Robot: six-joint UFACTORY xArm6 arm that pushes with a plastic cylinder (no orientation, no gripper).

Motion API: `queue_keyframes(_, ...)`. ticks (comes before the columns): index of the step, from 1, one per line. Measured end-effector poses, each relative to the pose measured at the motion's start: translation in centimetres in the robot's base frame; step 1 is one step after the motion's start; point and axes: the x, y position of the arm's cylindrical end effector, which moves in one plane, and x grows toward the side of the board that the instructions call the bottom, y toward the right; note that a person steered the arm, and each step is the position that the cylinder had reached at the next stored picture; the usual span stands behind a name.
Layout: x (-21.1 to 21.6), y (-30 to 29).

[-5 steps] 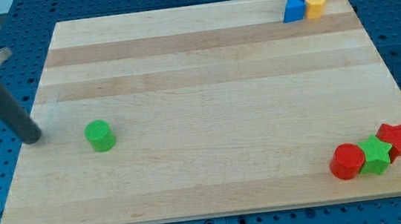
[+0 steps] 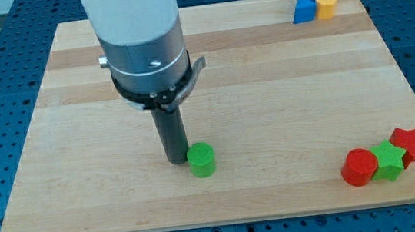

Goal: Move the green circle to the top left of the green star

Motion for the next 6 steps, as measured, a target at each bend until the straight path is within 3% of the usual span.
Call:
queue_keyframes(2,2.9,3.0)
queue_keyframes(4,2.5,12.7)
queue_keyframes(6,-2.0,17.6)
